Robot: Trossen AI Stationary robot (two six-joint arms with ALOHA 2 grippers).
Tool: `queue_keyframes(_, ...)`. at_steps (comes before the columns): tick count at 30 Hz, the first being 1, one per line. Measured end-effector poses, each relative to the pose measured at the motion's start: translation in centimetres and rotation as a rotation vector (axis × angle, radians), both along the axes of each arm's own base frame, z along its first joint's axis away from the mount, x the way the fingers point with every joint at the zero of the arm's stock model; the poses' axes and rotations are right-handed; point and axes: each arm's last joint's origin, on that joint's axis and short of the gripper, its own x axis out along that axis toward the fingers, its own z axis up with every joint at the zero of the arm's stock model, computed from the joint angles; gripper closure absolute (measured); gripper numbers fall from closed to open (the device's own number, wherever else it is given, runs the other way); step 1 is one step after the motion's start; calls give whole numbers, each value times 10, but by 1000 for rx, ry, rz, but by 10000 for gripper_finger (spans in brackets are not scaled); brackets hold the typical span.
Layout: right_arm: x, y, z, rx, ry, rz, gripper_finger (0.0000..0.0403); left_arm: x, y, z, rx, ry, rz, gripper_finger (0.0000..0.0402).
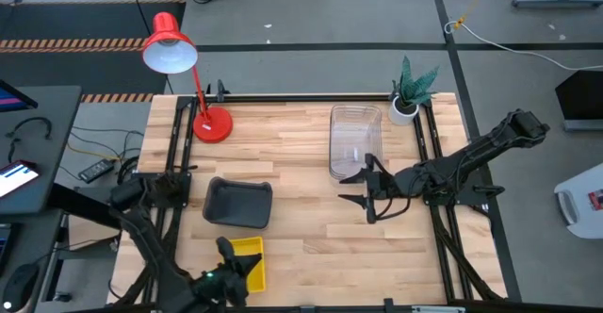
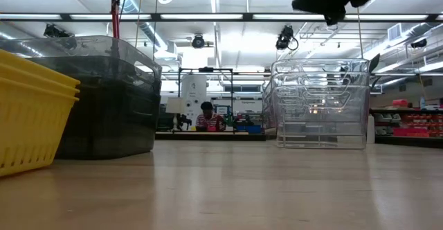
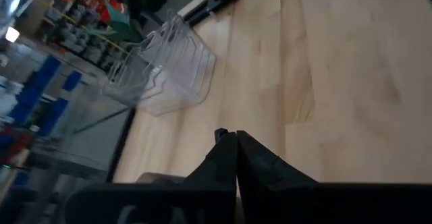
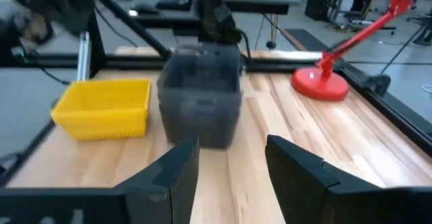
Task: Stack baskets by color
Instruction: Return to Home Position
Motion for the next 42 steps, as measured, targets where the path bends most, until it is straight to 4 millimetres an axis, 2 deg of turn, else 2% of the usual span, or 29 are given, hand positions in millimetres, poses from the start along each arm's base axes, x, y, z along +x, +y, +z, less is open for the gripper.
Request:
queue_keyframes(4, -9, -4, -10, -5, 16, -5, 226, -9, 0, 8, -54, -27, 7, 399)
queue_keyframes(8, -25, -11, -16, 15, -36, -29, 226, -6, 1, 7, -56, 6, 2, 400)
queue_keyframes(12, -45, -20, -17, 54, -132, -37, 226, 13, 5, 7, -65, 133, -50, 400)
queue_keyframes(16, -61, -28, -20, 83, -195, -45, 226, 38, 13, 16, -115, 242, -179, 400)
queue_keyframes(23, -82, -35, -34, 114, -256, -32, 226, 74, 52, 67, -364, 239, -427, 400)
queue_keyframes(28, -93, -37, -42, 123, -287, 11, 226, 81, 81, 96, -453, 179, -517, 400)
queue_keyframes(34, -103, -37, -41, 111, -354, 125, 226, 92, 107, 104, -400, 170, -510, 399)
queue_keyframes(42, -113, -41, -59, 103, -411, 149, 226, 109, 131, 99, -441, 202, -539, 400)
